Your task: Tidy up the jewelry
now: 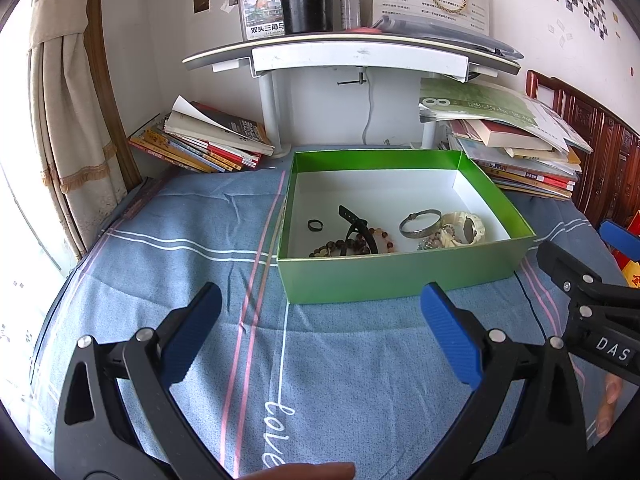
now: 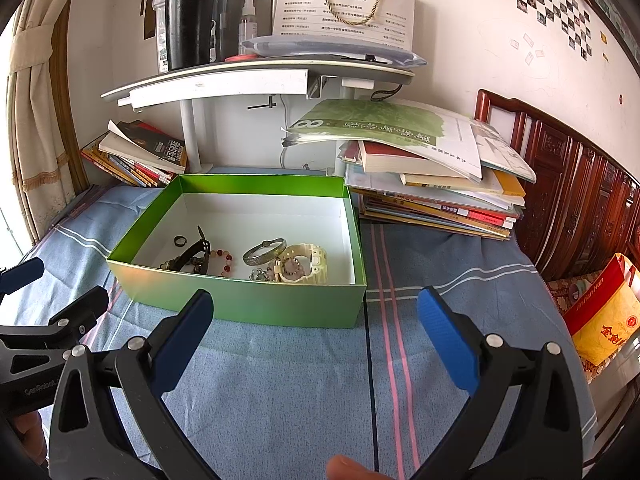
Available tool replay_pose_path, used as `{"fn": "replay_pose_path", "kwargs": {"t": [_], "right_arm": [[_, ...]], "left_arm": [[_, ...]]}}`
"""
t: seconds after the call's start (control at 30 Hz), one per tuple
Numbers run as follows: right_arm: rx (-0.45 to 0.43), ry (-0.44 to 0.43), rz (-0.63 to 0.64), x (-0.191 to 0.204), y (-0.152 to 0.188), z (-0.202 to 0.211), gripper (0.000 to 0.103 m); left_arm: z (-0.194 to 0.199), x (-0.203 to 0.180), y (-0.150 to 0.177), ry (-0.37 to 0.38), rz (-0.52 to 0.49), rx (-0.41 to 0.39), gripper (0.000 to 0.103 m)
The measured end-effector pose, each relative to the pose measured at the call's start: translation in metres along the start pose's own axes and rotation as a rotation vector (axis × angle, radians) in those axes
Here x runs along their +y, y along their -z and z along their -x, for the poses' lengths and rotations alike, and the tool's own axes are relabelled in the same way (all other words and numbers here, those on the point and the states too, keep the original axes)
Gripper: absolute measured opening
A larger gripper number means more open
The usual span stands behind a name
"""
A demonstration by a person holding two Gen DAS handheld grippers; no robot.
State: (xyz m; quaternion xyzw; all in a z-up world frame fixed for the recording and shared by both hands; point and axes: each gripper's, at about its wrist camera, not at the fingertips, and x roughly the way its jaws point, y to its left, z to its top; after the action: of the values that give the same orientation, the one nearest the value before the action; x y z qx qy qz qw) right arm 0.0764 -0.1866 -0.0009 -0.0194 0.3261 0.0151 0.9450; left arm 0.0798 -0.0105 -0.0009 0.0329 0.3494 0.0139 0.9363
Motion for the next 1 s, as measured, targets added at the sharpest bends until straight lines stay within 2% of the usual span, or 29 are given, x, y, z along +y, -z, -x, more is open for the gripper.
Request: {"fn": "replay_pose_path", "kwargs": {"t": [1.0], "right_arm": [[0.006, 0.008, -0.010, 0.0007, 0.0047, 0.0022, 0.100]], "left_arm": [[-0.0014, 0.0008, 0.0010, 0.014, 0.005, 0.009, 0.099]]}}
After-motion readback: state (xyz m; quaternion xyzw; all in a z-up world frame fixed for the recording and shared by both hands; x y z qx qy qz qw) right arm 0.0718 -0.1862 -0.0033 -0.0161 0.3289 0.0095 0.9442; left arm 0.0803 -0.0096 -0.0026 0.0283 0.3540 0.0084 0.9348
